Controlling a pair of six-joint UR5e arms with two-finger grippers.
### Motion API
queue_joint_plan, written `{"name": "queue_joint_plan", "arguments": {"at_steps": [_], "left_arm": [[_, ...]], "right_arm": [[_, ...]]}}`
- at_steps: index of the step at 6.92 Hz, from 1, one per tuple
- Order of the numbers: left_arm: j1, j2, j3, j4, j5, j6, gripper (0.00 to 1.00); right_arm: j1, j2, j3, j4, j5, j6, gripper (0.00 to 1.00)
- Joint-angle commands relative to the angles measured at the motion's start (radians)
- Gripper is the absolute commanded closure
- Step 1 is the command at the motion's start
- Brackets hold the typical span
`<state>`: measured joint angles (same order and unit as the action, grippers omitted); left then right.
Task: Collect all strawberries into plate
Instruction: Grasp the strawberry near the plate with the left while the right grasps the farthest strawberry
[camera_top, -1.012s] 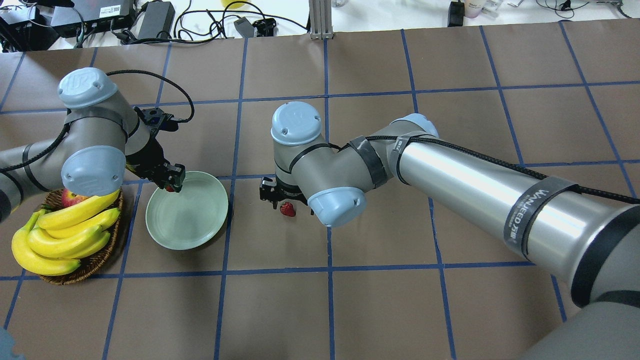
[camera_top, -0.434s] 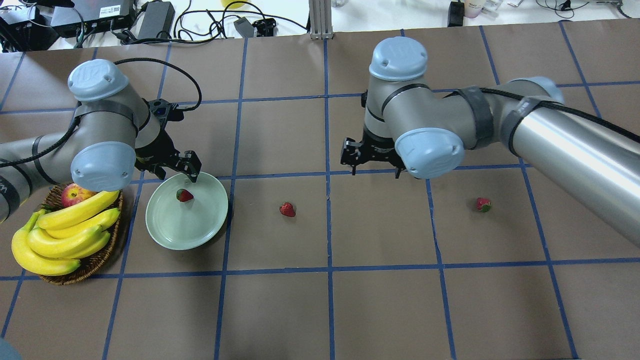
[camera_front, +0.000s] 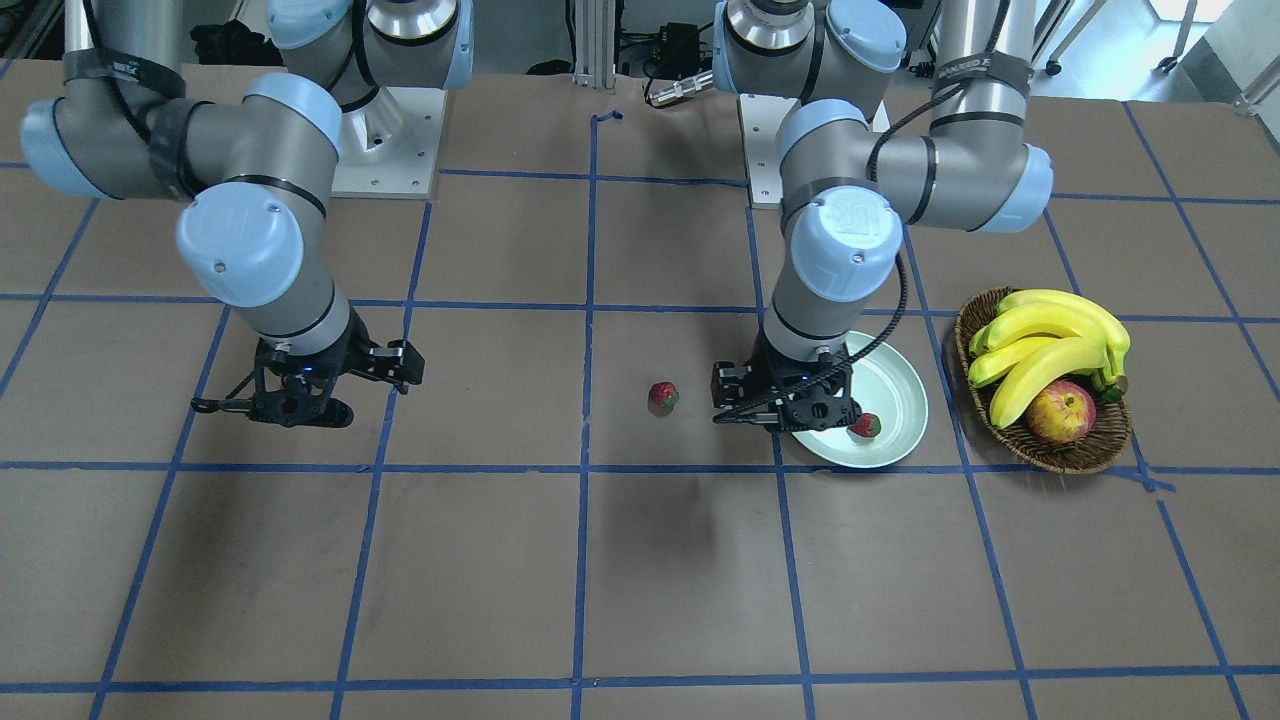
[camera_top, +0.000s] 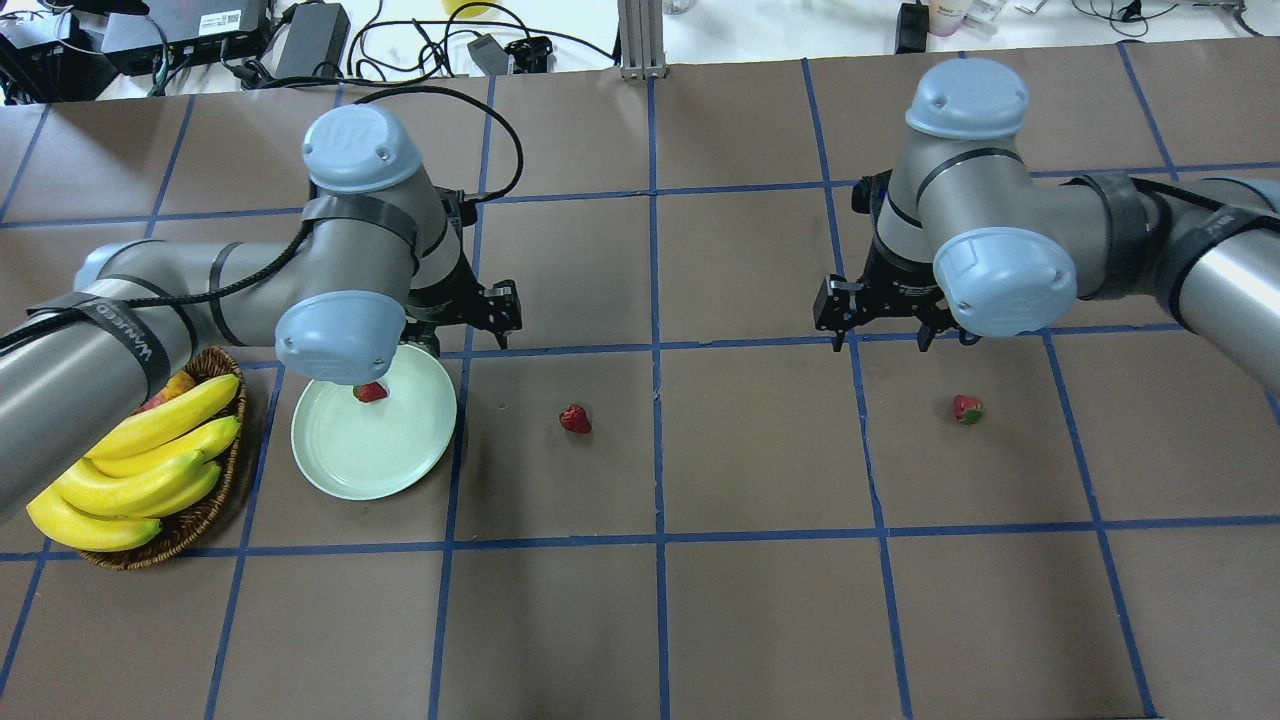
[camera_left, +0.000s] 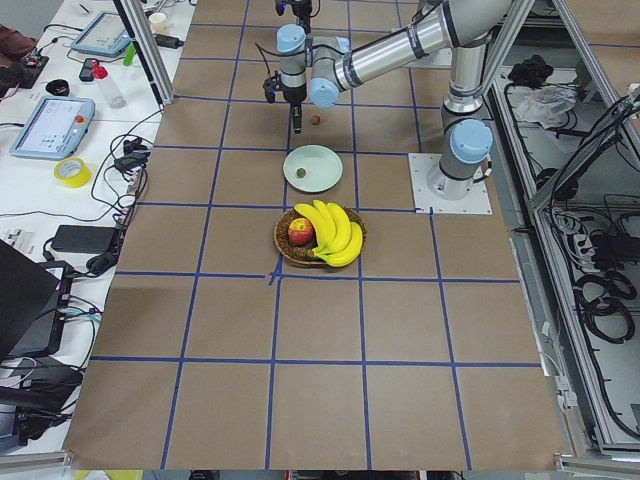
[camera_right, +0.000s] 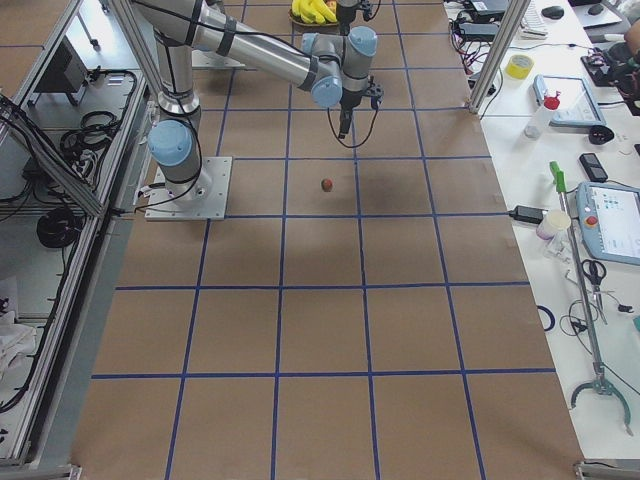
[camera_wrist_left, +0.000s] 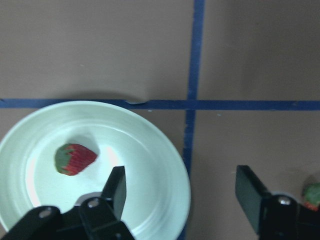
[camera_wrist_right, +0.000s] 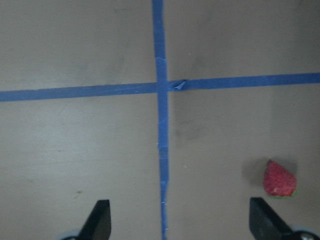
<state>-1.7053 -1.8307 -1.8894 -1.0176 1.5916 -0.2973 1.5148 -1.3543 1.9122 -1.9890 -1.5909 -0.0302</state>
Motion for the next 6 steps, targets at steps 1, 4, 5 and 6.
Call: {"name": "queue_joint_plan", "arguments": {"at_steps": [1, 4, 5, 6], "left_arm": [[-0.143, -0.028, -0.001, -0.001, -0.011, -0.347, 0.2], [-0.2, -0.059, -0.089, 0.054, -0.01, -0.433, 0.25], [-0.198, -0.076, -0.102, 0.088, -0.004, -0.427, 0.25], [-0.198, -0.081, -0.093, 0.117, -0.004, -0.418, 0.25]], "right_arm": [[-0.187, -0.008, 0.097, -0.098, -0.012, -0.276, 0.04], [-0.203, 0.024, 0.259, -0.297, -0.02, -0.321, 0.12], [-0.203, 0.036, 0.263, -0.319, -0.02, -0.32, 0.15], [-0.203, 0.037, 0.266, -0.315, -0.015, -0.317, 0.46]]}}
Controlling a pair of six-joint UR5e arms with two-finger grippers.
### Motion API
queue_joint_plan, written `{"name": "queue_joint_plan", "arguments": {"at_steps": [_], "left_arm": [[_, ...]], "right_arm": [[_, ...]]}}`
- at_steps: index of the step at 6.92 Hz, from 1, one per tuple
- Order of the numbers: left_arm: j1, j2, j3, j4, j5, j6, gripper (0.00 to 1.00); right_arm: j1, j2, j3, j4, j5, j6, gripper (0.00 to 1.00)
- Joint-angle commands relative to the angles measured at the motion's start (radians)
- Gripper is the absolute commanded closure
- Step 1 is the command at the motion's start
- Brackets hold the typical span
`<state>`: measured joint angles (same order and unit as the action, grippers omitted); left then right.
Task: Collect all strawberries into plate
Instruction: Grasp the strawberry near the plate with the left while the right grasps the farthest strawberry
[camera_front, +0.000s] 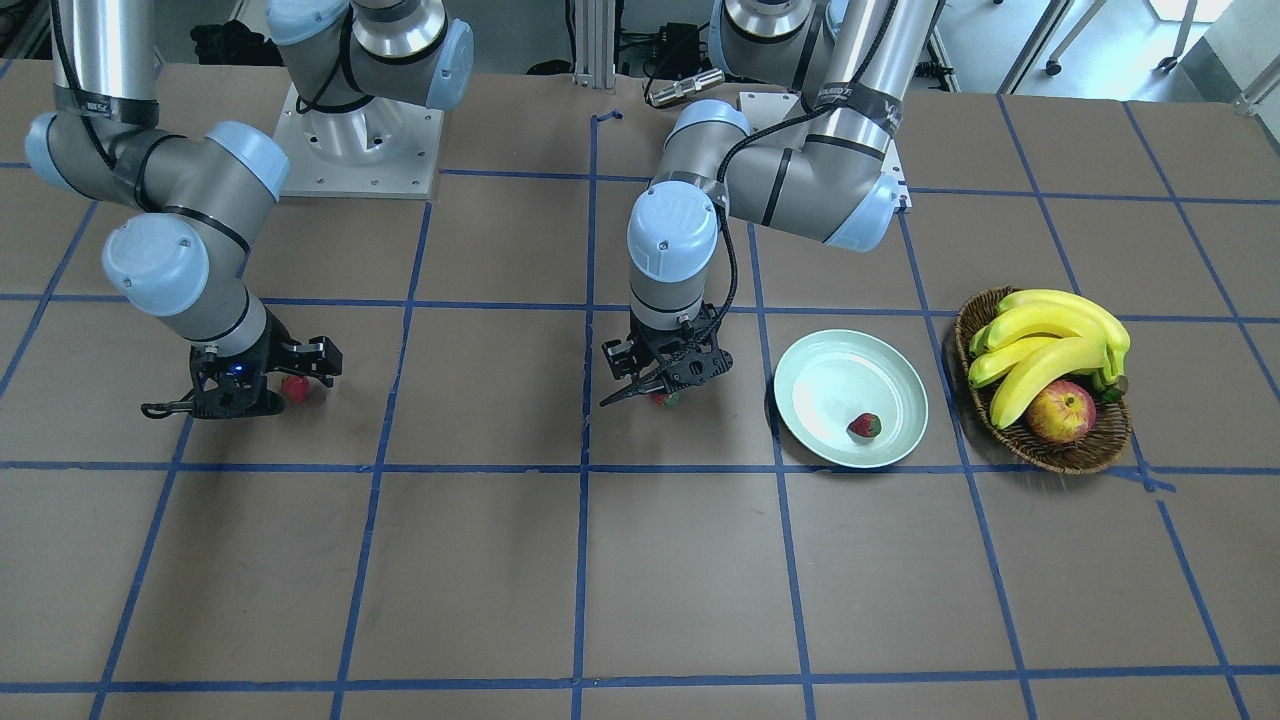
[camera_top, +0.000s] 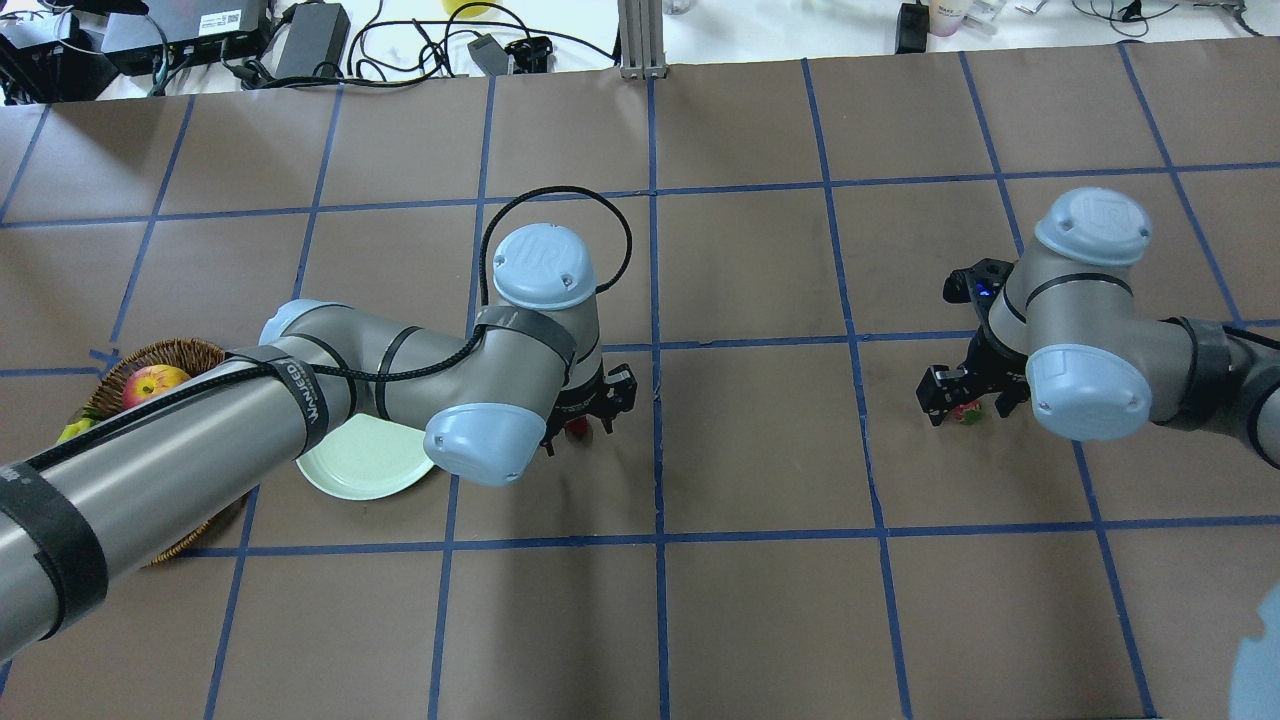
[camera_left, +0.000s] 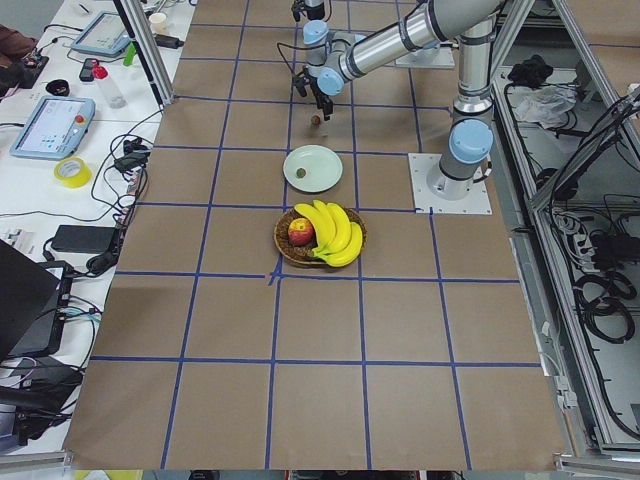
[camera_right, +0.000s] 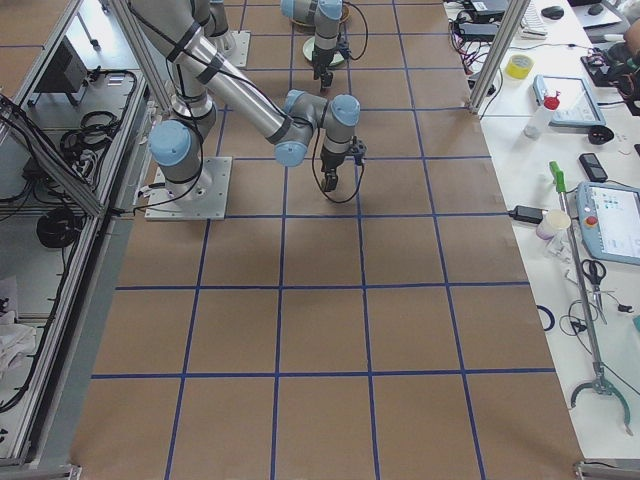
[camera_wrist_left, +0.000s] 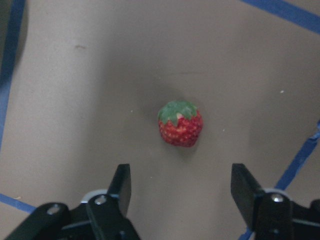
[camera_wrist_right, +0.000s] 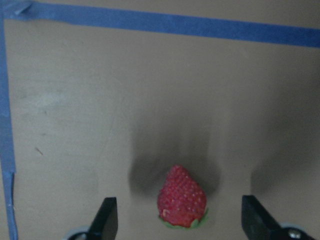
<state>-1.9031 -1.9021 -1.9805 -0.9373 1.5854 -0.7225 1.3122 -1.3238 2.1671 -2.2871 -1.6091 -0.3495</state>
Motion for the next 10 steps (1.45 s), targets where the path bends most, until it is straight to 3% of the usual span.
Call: {"name": "queue_joint_plan", "arguments": {"at_steps": [1, 4, 5, 6, 8, 9, 10], "left_arm": [[0.004, -0.021, -0.001, 0.101, 0.019, 0.053, 0.25], [0.044, -0.032, -0.032, 0.126, 0.039, 0.11, 0.25], [0.044, -0.023, -0.052, 0.133, 0.036, 0.112, 0.31], [0.045, -0.026, -0.046, 0.136, 0.032, 0.117, 0.42], [0.045, -0.023, -0.044, 0.143, 0.024, 0.112, 0.45], [0.045, -0.023, -0.044, 0.141, -0.001, 0.113, 0.63], [0.045, -0.022, -0.043, 0.14, -0.001, 0.117, 0.92]], "right_arm": [[-0.001, -0.001, 0.004, -0.012, 0.0, 0.003, 0.99], [0.007, -0.014, -0.021, -0.008, 0.012, 0.064, 1.0], [0.039, -0.014, -0.047, -0.003, 0.017, 0.114, 1.0], [0.13, -0.014, -0.076, 0.018, 0.067, 0.224, 1.0], [0.354, 0.0, -0.134, 0.027, 0.177, 0.578, 1.0], [0.455, 0.006, -0.147, 0.034, 0.22, 0.697, 1.0], [0.507, 0.026, -0.162, 0.02, 0.244, 0.754, 1.0]]}}
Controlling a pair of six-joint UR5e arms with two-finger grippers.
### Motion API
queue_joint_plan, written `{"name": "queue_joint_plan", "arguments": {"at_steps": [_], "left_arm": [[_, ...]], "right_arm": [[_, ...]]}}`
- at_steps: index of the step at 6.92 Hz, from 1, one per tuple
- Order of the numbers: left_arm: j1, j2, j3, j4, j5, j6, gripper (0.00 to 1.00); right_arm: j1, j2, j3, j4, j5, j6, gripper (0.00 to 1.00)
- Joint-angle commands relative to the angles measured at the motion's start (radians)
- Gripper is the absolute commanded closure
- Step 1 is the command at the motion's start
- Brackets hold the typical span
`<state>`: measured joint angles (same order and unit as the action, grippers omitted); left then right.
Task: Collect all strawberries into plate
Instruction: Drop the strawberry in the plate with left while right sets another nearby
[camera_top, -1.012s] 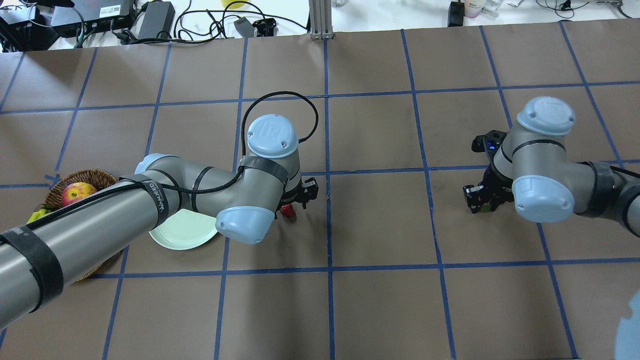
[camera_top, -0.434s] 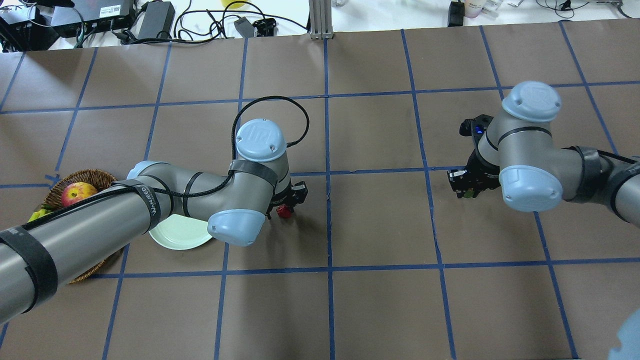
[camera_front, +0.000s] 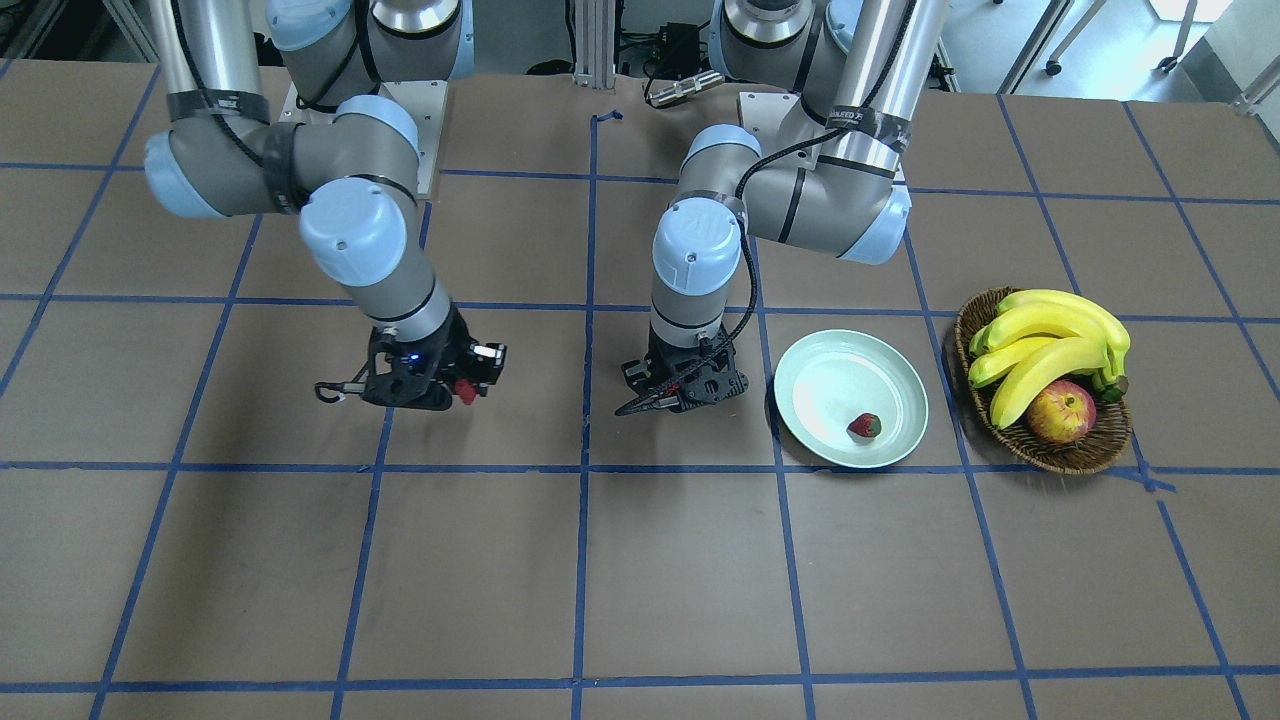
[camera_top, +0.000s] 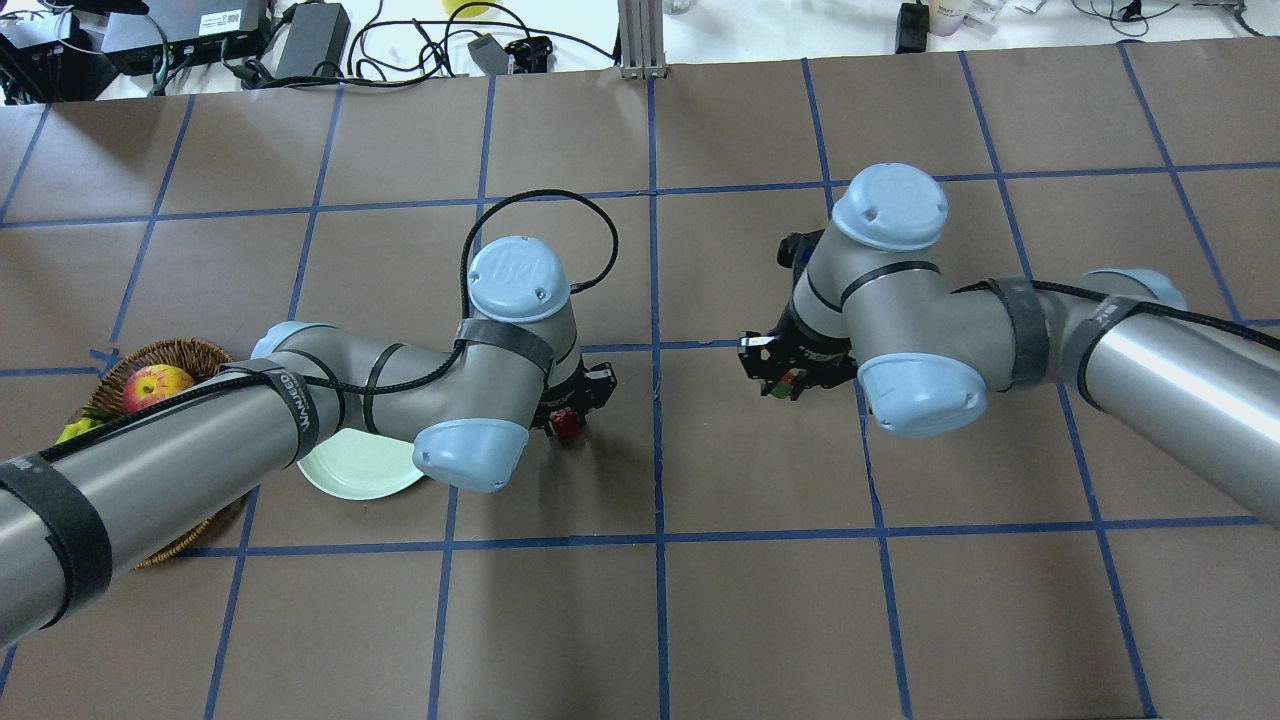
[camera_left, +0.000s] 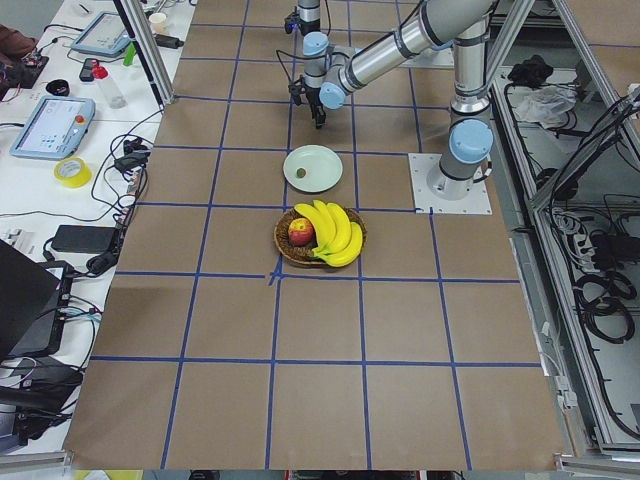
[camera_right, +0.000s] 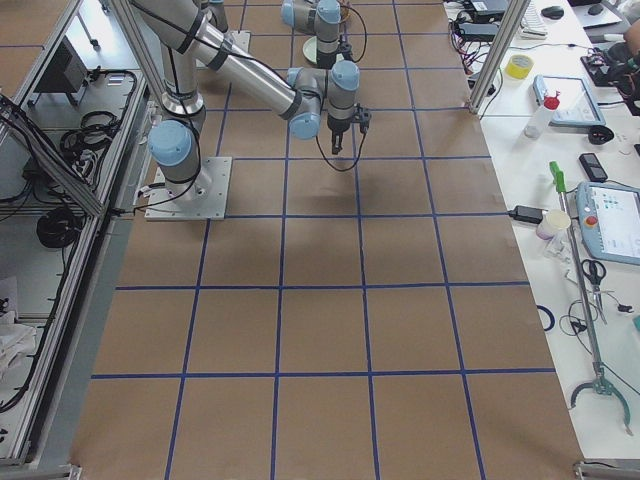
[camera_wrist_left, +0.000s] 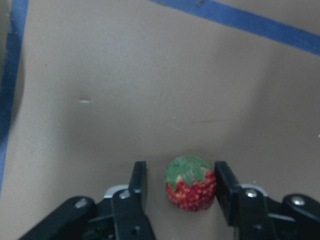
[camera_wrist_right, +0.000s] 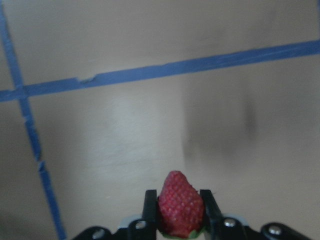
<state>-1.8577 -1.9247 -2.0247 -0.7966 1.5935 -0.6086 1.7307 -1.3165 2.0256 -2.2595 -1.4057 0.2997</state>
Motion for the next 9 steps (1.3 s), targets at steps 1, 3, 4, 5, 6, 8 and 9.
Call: {"name": "queue_joint_plan", "arguments": {"at_steps": [1, 3, 4, 5, 6, 8, 9], "left_arm": [[0.0, 0.003, 0.001, 0.0, -0.009, 0.003, 1.0], [0.011, 0.022, 0.01, 0.004, -0.006, 0.066, 1.0], [0.061, 0.048, 0.02, -0.013, 0.002, 0.157, 1.0], [0.14, 0.082, 0.018, -0.032, 0.002, 0.25, 1.0], [0.2, 0.12, 0.021, -0.091, 0.005, 0.359, 1.0], [0.335, 0.168, 0.02, -0.146, 0.046, 0.582, 1.0], [0.377, 0.182, 0.017, -0.159, 0.048, 0.668, 1.0]], "right_arm": [[0.096, 0.038, -0.04, -0.012, 0.094, 0.108, 1.0], [0.102, 0.054, -0.044, -0.035, 0.137, 0.11, 1.0], [0.105, 0.056, -0.045, -0.037, 0.151, 0.11, 1.0], [0.105, 0.057, -0.048, -0.037, 0.166, 0.11, 1.0], [0.107, 0.062, -0.05, -0.044, 0.209, 0.111, 1.0], [0.226, 0.158, -0.114, -0.084, 0.182, 0.189, 1.0], [0.274, 0.186, -0.166, -0.087, 0.136, 0.234, 1.0]]}}
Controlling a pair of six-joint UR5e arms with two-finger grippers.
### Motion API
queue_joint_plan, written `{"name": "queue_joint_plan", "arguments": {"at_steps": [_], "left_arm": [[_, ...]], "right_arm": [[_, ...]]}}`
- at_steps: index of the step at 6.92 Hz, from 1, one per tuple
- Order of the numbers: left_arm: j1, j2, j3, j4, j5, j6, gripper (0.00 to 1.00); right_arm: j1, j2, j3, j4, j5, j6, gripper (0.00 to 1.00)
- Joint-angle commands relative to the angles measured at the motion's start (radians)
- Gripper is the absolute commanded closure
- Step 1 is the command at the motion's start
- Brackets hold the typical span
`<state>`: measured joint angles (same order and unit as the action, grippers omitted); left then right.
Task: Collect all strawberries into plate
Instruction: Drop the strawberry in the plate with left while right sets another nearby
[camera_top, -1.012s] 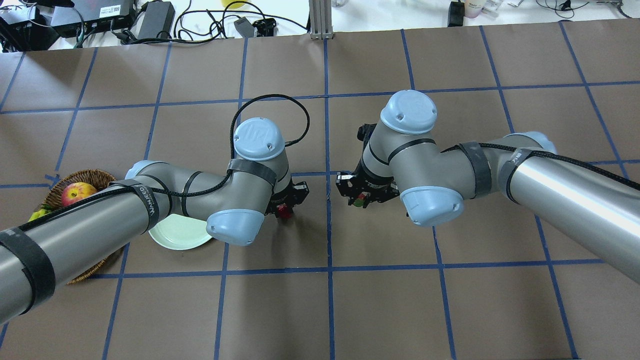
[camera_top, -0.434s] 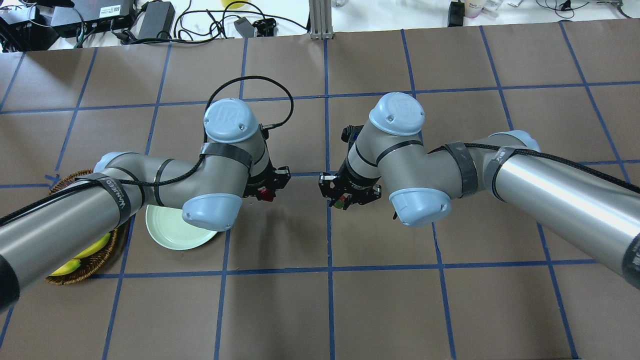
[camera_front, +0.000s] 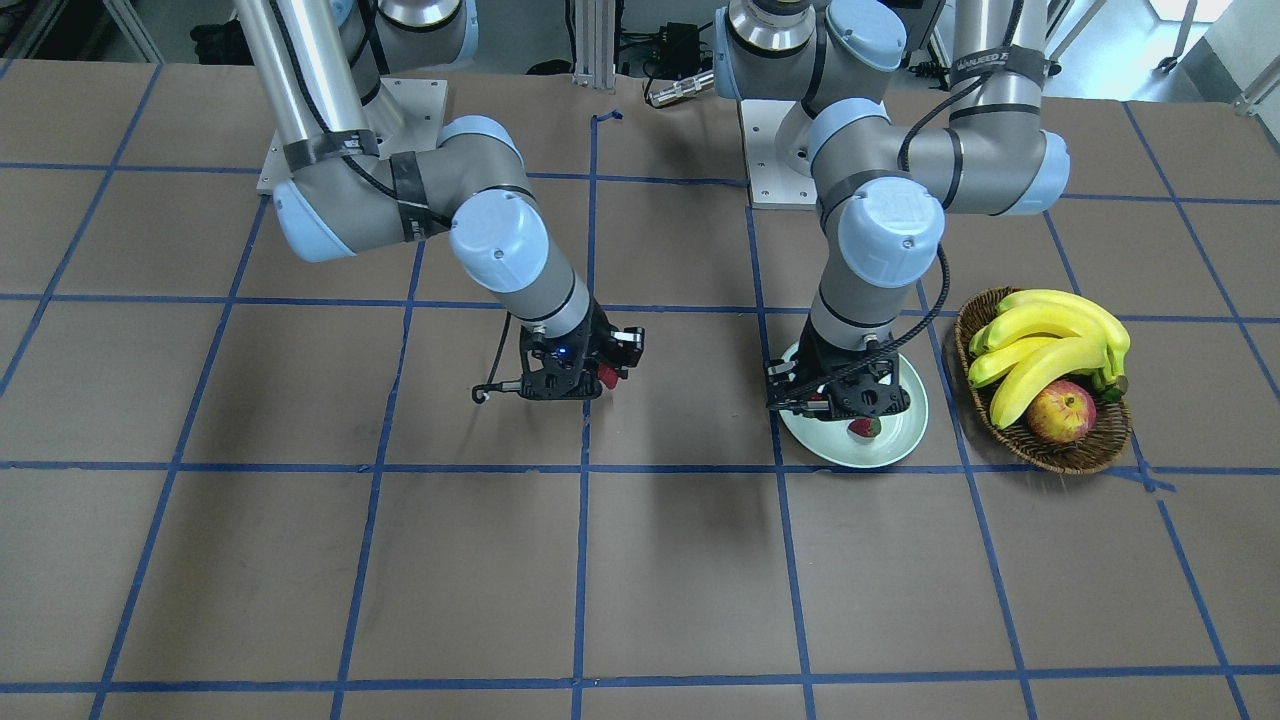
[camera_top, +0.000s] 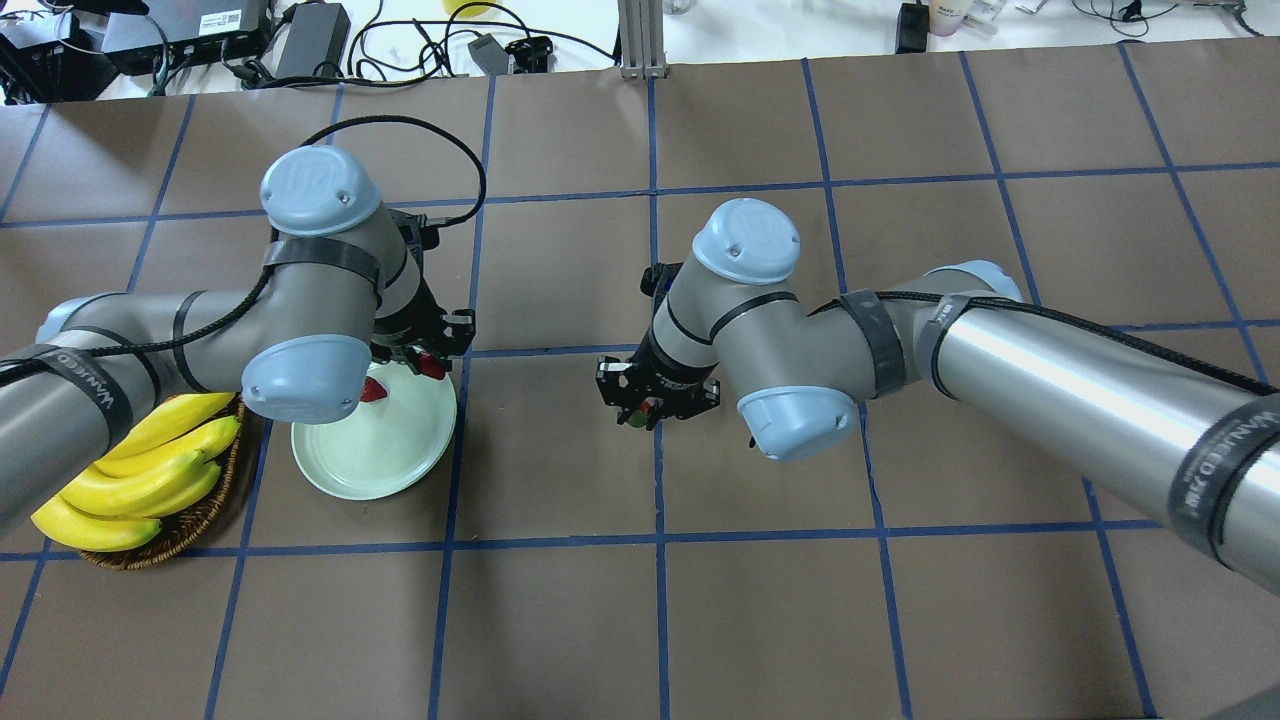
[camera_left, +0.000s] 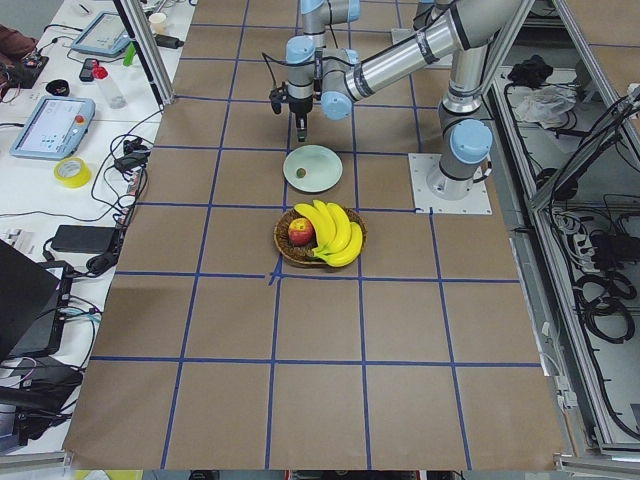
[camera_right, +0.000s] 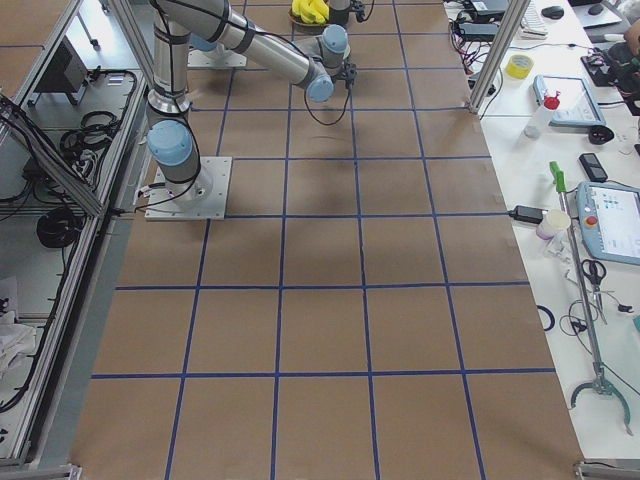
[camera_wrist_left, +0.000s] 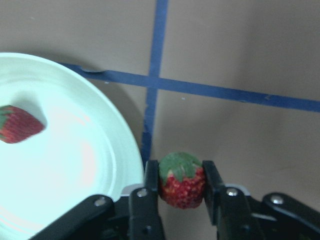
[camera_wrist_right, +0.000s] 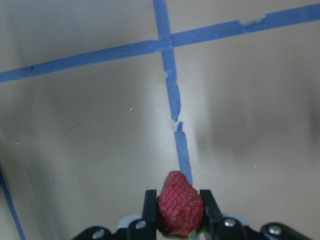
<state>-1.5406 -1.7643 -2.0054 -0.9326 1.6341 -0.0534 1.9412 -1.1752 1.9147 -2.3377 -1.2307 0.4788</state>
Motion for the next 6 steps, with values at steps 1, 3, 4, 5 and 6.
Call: {"name": "queue_joint_plan", "arguments": {"at_steps": [1, 3, 4, 5, 6], "left_arm": [[0.115, 0.022, -0.013, -0.029, 0.007, 0.204, 1.0], [0.142, 0.013, -0.045, -0.029, 0.003, 0.239, 1.0], [0.142, 0.011, -0.047, -0.028, 0.007, 0.256, 1.0], [0.142, 0.008, -0.047, -0.028, 0.01, 0.257, 0.72], [0.14, 0.008, -0.039, -0.026, 0.007, 0.239, 0.5]], "right_arm": [[0.074, 0.058, -0.075, -0.009, -0.044, 0.079, 0.85], [0.079, 0.048, -0.086, 0.006, -0.044, 0.078, 0.0], [0.078, 0.004, -0.112, 0.056, -0.067, 0.043, 0.0], [0.076, -0.051, -0.185, 0.236, -0.245, -0.024, 0.0], [0.067, -0.096, -0.289, 0.446, -0.304, -0.049, 0.0]]}}
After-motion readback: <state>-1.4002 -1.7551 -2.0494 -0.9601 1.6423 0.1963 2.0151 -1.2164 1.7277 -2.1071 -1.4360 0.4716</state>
